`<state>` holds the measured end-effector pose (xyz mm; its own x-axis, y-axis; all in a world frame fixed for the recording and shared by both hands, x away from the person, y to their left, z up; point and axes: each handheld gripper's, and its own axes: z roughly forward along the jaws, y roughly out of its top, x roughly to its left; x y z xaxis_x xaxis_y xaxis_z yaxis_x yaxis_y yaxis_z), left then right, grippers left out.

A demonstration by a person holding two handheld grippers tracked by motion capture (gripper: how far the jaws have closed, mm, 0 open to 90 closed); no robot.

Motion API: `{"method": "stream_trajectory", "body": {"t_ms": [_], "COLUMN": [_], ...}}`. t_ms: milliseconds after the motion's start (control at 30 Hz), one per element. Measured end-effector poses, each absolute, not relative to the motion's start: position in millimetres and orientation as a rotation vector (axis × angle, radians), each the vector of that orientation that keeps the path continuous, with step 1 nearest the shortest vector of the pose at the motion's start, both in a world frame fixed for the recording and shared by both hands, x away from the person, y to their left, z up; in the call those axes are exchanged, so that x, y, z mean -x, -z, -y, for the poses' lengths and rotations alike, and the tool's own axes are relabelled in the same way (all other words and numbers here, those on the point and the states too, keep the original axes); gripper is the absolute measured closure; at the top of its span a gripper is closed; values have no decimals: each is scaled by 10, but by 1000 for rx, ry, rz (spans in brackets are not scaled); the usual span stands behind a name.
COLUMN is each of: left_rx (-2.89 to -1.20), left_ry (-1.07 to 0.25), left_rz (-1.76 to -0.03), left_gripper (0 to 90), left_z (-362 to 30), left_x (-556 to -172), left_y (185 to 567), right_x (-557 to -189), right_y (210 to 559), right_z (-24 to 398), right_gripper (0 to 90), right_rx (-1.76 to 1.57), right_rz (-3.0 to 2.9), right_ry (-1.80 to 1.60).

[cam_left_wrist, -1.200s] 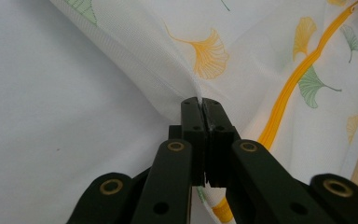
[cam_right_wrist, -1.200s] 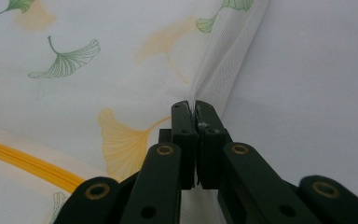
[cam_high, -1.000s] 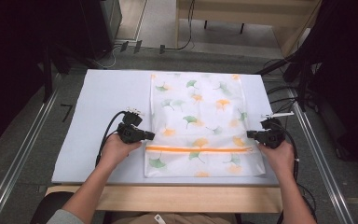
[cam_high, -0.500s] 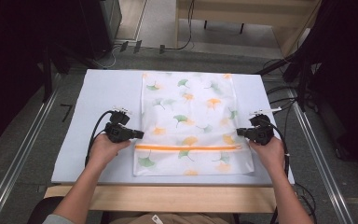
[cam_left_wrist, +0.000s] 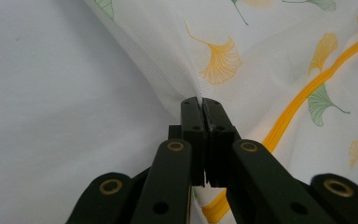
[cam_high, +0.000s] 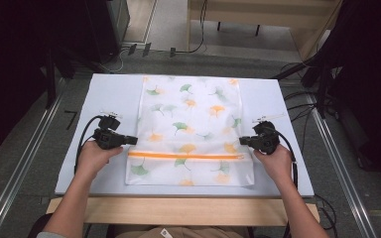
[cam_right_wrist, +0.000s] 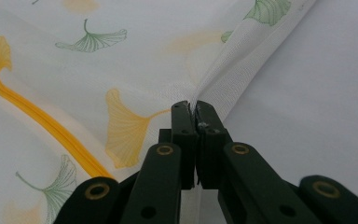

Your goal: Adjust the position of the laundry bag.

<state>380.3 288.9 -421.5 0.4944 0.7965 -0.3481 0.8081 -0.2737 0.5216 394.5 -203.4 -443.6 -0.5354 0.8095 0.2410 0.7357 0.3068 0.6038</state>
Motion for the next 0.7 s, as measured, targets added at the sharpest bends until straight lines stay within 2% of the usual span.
{"method": "stream_trajectory", "body": {"t_ms": [233,333,367,600,700], "left_rx": [-2069,-2048,-2055,-2039,-2043], "left_ry": [9,16,-1,-20,-8], "left_rz": [-1312,-1286,-1280,-1230,-1250], "left_gripper": [875,786,786,639,572], "left_z": [-3010,-3002,-2996,-2987,-2965], "left_x": [-3783,-3765,-3752,-3687,-3664], "left_y": [4203,4182,4175,4114,4094], "right_x": [-3940,-3945,-3945,-3931,-3910], "right_y": [4474,4471,4471,4412,4374], "right_z": [1876,1886,1886,1977,2005], "right_gripper": [890,881,881,779,767], "right_rx": [-1410,-1423,-1423,-1436,-1417], "right_rz": [-2496,-2503,-2503,-2462,-2443], "right_ry": [-1022,-1022,-1022,-1089,-1117]}}
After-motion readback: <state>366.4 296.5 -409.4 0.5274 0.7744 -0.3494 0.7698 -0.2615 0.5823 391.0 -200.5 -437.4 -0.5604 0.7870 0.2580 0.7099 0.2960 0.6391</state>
